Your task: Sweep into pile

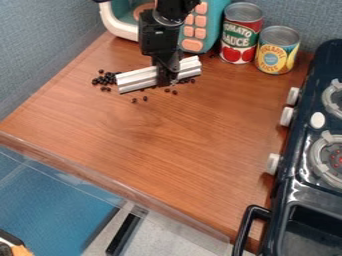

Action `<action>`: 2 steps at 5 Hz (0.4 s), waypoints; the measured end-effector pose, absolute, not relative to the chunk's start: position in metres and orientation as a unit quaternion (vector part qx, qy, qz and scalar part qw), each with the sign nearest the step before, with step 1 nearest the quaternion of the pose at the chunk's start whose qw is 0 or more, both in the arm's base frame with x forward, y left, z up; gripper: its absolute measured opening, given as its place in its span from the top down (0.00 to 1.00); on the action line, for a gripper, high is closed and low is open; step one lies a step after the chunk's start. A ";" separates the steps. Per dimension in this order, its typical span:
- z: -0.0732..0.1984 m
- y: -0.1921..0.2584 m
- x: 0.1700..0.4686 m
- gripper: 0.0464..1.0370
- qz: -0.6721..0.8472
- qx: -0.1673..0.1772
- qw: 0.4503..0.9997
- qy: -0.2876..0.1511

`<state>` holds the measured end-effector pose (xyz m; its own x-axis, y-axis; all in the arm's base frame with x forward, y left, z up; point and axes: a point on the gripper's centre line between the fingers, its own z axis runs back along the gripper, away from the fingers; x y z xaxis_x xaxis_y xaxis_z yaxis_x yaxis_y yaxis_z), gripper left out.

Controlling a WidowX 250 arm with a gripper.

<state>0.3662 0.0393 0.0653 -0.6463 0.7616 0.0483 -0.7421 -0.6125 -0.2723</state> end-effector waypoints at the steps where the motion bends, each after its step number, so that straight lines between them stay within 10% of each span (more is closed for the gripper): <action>1: 0.057 0.021 0.350 0.66 0.850 -0.046 0.508 -0.133; 2: 0.052 0.009 0.335 0.66 0.796 -0.054 0.584 -0.149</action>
<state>0.3348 0.0086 0.0516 -0.3122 0.9460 0.0874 -0.9135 -0.2737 -0.3011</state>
